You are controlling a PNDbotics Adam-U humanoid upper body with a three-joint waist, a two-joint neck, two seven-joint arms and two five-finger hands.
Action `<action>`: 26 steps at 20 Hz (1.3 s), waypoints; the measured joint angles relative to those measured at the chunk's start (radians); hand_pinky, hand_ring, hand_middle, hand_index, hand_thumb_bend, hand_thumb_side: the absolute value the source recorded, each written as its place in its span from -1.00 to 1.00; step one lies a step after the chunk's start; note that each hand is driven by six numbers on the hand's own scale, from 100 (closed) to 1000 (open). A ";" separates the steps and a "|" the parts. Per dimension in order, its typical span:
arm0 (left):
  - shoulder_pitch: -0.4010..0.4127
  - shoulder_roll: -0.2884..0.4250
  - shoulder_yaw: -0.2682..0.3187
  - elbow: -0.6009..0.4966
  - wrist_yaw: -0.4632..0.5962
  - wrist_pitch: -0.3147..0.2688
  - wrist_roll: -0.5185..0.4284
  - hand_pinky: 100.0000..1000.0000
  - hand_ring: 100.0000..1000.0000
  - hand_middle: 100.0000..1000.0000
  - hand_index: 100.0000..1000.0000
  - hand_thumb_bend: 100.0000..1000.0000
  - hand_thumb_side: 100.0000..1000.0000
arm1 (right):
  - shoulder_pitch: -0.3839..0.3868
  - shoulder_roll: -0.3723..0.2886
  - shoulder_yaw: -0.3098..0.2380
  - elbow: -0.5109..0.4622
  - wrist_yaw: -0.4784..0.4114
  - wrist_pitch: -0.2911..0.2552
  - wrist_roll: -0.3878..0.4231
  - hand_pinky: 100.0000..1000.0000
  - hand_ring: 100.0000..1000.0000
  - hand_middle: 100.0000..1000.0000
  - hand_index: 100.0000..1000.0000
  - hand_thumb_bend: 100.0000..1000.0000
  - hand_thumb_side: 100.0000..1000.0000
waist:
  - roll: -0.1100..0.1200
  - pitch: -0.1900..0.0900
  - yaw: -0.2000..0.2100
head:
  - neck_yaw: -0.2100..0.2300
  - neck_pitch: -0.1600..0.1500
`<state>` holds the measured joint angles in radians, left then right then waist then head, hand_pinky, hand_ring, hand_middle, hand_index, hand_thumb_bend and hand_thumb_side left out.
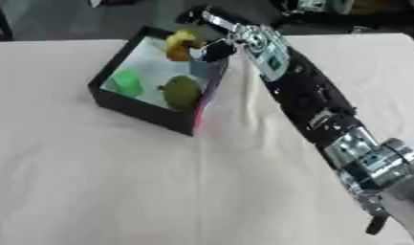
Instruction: Pick up objects on the table and place them in the box.
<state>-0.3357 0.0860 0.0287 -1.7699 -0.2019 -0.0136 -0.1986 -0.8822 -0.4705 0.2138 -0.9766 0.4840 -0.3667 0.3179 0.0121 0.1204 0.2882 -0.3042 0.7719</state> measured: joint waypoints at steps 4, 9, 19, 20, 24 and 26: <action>0.000 0.000 0.000 0.000 0.000 0.000 -0.001 0.29 0.07 0.15 0.68 -1.00 0.96 | 0.003 0.000 0.000 -0.034 0.060 -0.009 -0.047 0.81 0.85 0.78 0.88 -1.00 -0.76 | 0.000 0.000 -0.001 | 0.001 0.000; 0.001 0.001 0.001 0.000 0.000 0.002 0.002 0.29 0.07 0.15 0.67 -1.00 0.96 | 0.028 -0.007 -0.012 -0.097 0.072 -0.012 -0.122 0.78 0.84 0.73 0.80 -1.00 -0.46 | 0.000 -0.001 -0.026 | 0.024 0.000; 0.043 0.048 0.032 0.000 -0.006 0.011 0.031 0.28 0.06 0.14 0.66 -1.00 0.98 | 0.225 -0.099 -0.060 -0.323 -0.062 -0.086 -0.253 0.73 0.78 0.62 0.68 -1.00 -0.27 | -0.038 -0.001 -0.155 | 0.199 0.000; 0.048 0.054 0.034 -0.001 -0.006 0.012 0.036 0.28 0.06 0.14 0.66 -1.00 0.98 | 0.248 -0.098 -0.068 -0.347 -0.075 -0.087 -0.263 0.72 0.77 0.61 0.67 -1.00 -0.25 | -0.041 -0.001 -0.171 | 0.228 0.000; 0.064 0.068 0.040 0.000 -0.006 0.017 0.050 0.27 0.06 0.14 0.66 -1.00 0.98 | 0.340 -0.076 -0.119 -0.436 -0.133 -0.060 -0.282 0.68 0.75 0.57 0.63 -1.00 -0.21 | -0.051 -0.001 -0.222 | 0.324 0.000; 0.067 0.072 0.044 0.000 -0.004 0.018 0.059 0.26 0.06 0.13 0.65 -1.00 0.98 | 0.385 -0.042 -0.154 -0.464 -0.161 -0.035 -0.281 0.65 0.74 0.55 0.60 -1.00 -0.19 | -0.054 -0.001 -0.237 | 0.359 0.000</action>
<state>-0.2686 0.1582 0.0727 -1.7698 -0.2064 0.0048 -0.1397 -0.4976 -0.5127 0.0597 -1.4408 0.3227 -0.4018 0.0374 -0.0419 0.1194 0.0511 0.0548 0.7719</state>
